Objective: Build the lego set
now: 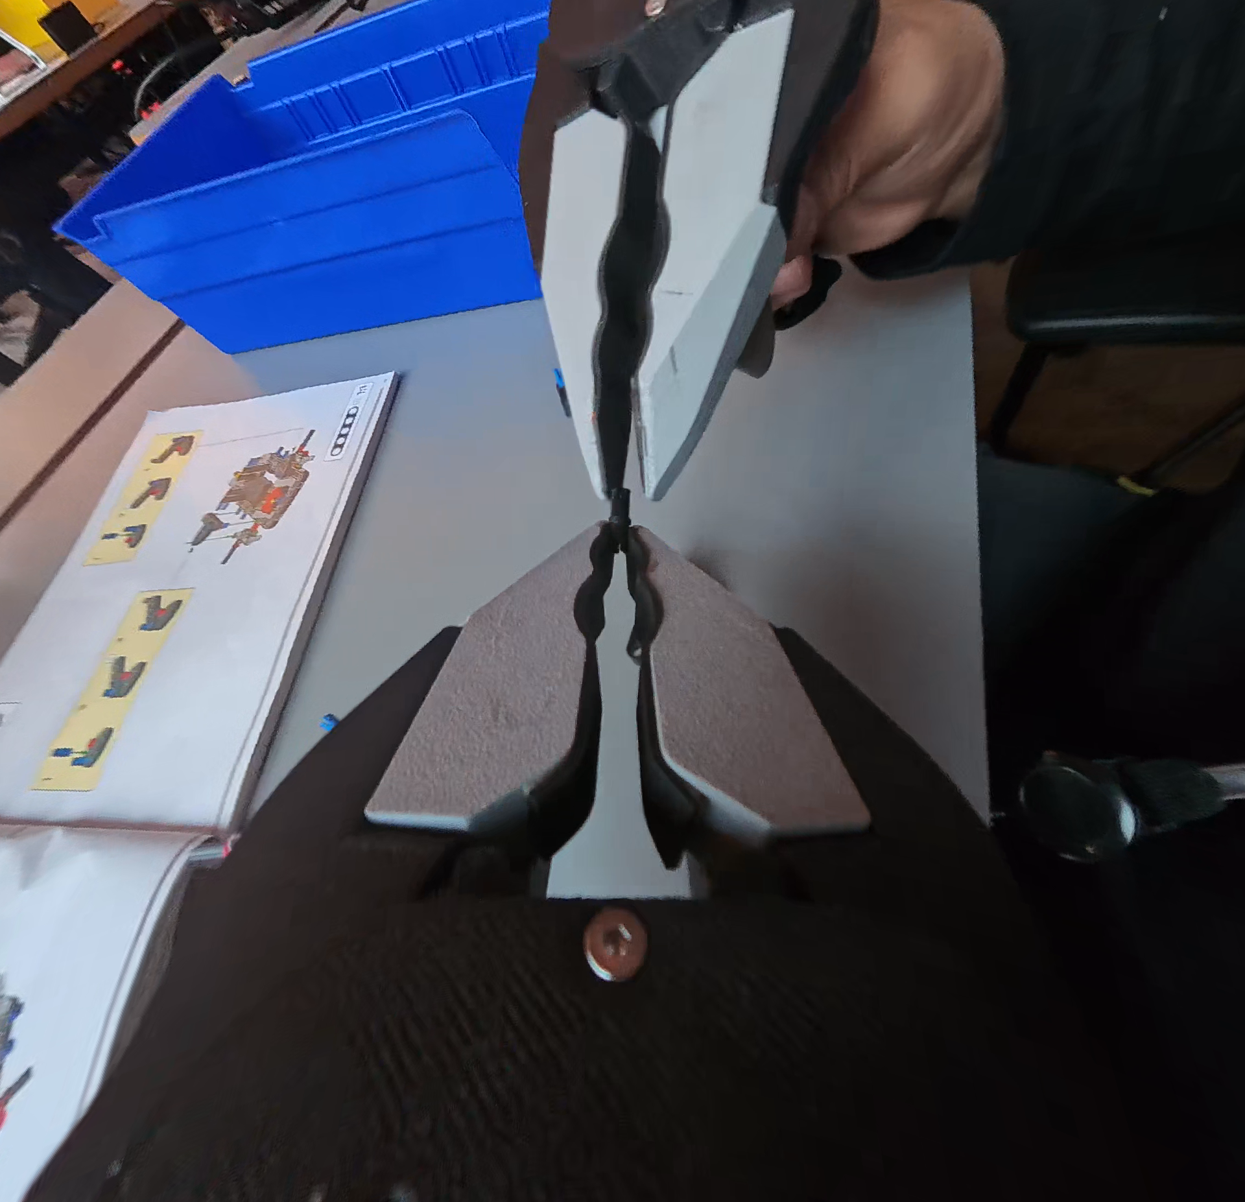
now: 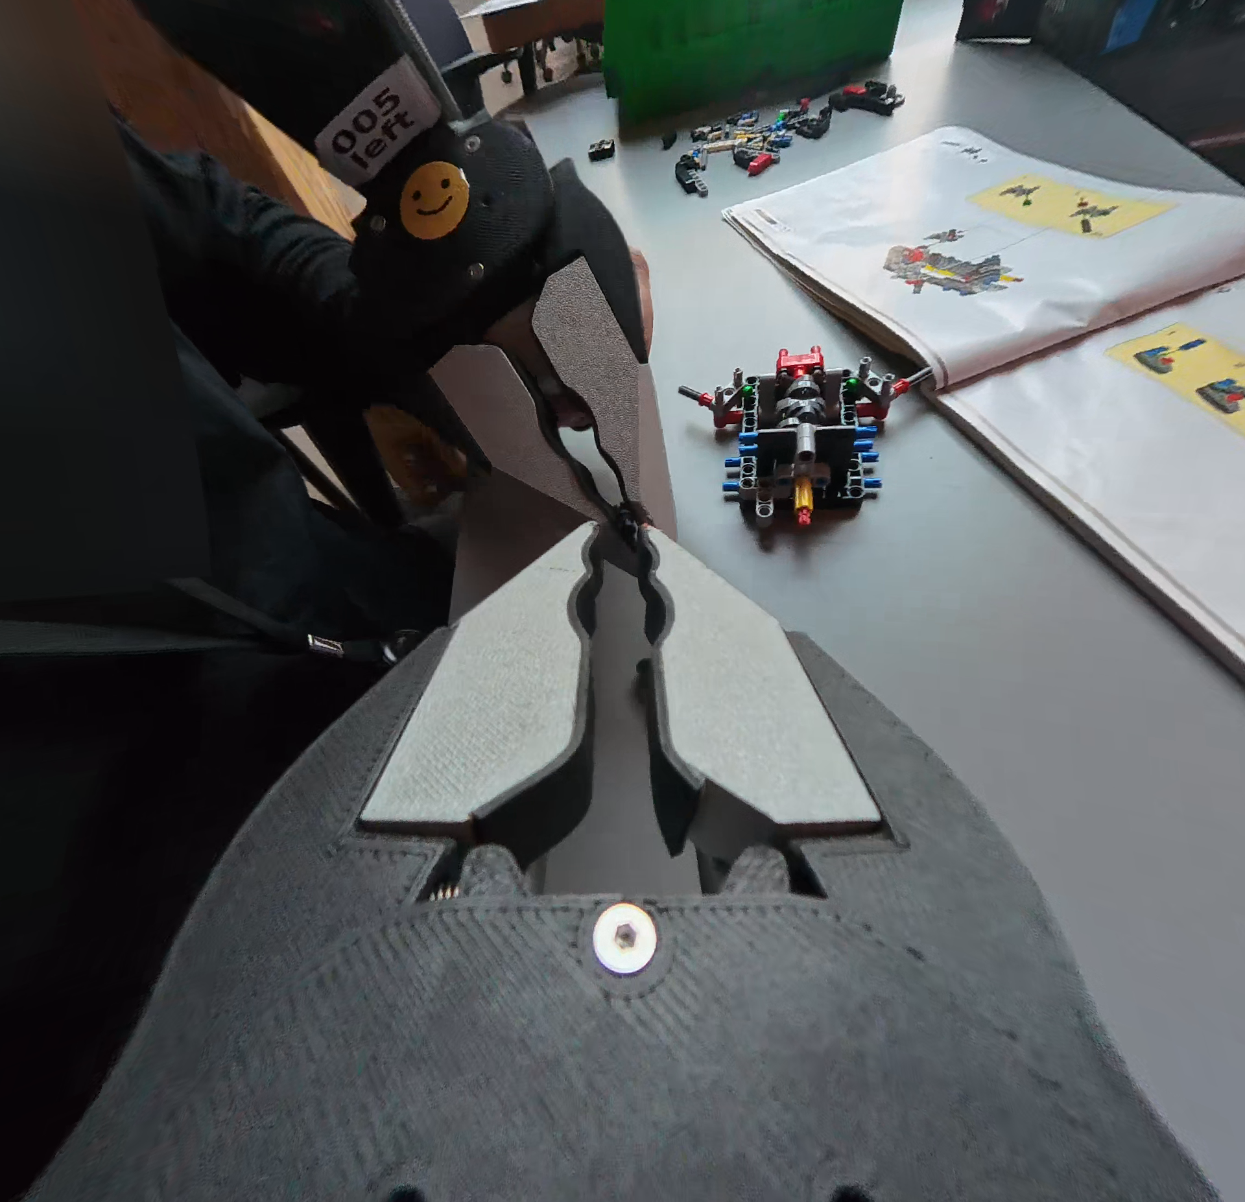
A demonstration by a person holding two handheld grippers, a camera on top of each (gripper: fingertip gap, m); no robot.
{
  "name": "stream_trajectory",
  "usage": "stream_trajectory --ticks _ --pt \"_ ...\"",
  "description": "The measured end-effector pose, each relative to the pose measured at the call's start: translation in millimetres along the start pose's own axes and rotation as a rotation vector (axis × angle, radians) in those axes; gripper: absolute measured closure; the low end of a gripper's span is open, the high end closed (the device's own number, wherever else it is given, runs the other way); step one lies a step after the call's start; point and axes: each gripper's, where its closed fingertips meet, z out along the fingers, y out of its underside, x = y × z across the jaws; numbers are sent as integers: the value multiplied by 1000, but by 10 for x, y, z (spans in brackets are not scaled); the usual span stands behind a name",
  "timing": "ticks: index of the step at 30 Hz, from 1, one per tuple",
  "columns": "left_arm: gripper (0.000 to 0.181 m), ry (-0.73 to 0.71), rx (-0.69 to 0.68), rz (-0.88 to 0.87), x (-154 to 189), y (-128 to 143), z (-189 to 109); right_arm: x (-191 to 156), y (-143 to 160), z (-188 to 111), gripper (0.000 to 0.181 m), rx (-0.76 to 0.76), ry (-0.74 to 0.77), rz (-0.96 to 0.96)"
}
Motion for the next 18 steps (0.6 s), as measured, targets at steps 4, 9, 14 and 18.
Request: stream_trajectory --ticks 4,9,14,18 --pt "181 42 70 -40 29 -89 -36 5 -63 -54 177 27 40 -72" --pt "181 79 71 -51 94 -93 -20 -71 -81 -53 178 26 26 -135" --pt "181 141 92 -89 150 -104 -26 -102 -34 -33 181 -12 46 -232" --pt "181 207 106 -106 222 -119 -49 -164 -23 -35 180 -15 21 -281"
